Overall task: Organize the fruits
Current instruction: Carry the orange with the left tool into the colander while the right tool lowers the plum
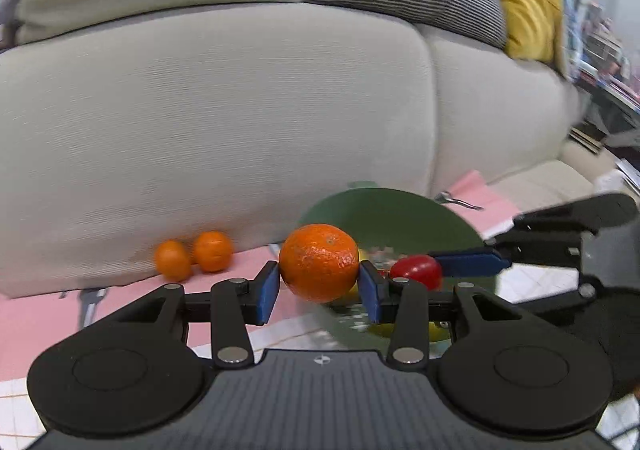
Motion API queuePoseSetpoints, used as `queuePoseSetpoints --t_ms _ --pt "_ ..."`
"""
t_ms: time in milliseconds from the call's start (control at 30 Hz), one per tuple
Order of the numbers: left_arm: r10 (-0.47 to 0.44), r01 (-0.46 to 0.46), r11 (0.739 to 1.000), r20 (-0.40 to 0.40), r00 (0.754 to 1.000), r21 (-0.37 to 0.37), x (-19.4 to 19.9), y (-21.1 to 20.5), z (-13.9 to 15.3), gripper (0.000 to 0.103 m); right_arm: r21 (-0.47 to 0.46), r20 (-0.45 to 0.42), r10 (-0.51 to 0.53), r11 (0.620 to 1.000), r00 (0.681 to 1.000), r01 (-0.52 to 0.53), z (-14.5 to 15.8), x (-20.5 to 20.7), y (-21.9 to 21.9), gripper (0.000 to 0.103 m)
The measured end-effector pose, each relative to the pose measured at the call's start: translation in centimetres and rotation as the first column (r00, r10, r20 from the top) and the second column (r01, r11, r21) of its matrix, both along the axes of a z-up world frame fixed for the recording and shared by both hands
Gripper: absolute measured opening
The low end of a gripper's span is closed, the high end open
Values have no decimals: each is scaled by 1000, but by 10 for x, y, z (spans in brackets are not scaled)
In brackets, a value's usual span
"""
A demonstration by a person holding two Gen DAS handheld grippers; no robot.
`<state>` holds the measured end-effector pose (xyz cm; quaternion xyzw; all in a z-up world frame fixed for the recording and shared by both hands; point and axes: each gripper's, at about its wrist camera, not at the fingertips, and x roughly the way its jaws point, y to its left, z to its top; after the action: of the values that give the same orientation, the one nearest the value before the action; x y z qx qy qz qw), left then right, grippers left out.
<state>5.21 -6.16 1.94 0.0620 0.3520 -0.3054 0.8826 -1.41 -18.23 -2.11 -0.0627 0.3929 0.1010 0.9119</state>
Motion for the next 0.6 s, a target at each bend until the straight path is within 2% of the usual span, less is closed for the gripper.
queuePoseSetpoints --t_ms 200,333,400,500,600 --pt "-73 79 993 -69 995 85 9 -39 2 48 0 -121 9 1000 993 -9 -4 12 -45 28" --pt "-75 94 991 -184 980 95 24 -46 -4 48 54 -212 -1 998 977 12 -16 25 -70 28" --pt "-73 101 988 -216 974 119 30 -50 -6 48 102 -241 -14 994 971 39 -19 30 -79 28" --pt "-92 136 973 -229 969 186 36 -60 -10 48 151 -284 -27 986 959 73 -25 34 -91 28" --pt "-87 157 954 -267 960 257 43 -69 -17 48 150 -319 -30 985 947 81 -31 40 -92 28"
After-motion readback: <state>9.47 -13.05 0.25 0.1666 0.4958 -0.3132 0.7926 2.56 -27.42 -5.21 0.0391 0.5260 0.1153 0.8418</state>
